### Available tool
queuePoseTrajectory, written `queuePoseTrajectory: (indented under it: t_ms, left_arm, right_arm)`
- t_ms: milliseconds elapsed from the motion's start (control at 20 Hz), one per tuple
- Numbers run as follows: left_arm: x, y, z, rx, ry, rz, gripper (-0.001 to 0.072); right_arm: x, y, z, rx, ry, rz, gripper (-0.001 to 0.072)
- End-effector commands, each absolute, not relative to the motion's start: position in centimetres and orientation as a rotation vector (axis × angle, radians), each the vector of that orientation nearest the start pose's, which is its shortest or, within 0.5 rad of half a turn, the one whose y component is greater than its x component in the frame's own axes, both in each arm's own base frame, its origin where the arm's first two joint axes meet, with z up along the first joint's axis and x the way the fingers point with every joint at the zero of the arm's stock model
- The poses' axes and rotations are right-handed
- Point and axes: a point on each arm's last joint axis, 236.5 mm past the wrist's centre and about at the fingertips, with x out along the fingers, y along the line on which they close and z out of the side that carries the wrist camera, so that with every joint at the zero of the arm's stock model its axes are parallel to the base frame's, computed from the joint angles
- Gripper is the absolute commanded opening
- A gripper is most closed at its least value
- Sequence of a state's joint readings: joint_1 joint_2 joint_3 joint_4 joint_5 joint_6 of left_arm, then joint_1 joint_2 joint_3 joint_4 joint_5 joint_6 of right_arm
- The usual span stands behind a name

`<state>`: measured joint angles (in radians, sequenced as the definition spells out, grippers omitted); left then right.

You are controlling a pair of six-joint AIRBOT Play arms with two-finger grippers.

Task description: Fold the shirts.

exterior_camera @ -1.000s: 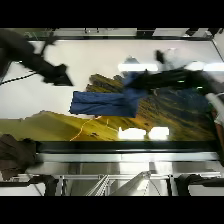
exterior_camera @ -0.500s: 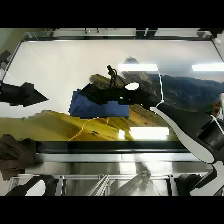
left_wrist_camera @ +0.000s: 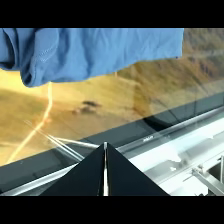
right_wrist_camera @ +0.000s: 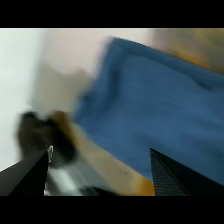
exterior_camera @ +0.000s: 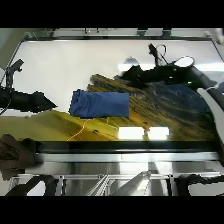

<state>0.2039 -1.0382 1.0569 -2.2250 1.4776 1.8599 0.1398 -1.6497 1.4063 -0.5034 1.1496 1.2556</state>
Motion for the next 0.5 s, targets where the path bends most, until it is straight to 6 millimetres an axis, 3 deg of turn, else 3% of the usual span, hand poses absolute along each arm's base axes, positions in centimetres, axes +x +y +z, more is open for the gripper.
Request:
queuePoseTrajectory:
  t_ms: [0, 200, 450]
  left_arm:
    - [28.8, -8.9, 8.5, -0.411, 1.297, -0.532, 0.0025]
    - [28.7, -8.9, 8.5, -0.411, 1.302, -0.536, 0.0025]
    - [28.7, -9.0, 8.5, -0.411, 1.303, -0.536, 0.0025]
  right_arm:
    - [41.3, 16.3, -3.2, 0.512, 1.442, 0.443, 0.0713]
    - [39.4, 19.2, -7.3, 0.607, 1.554, 0.507, 0.0713]
    - [39.2, 26.0, -8.1, 0.74, 1.534, 0.669, 0.0713]
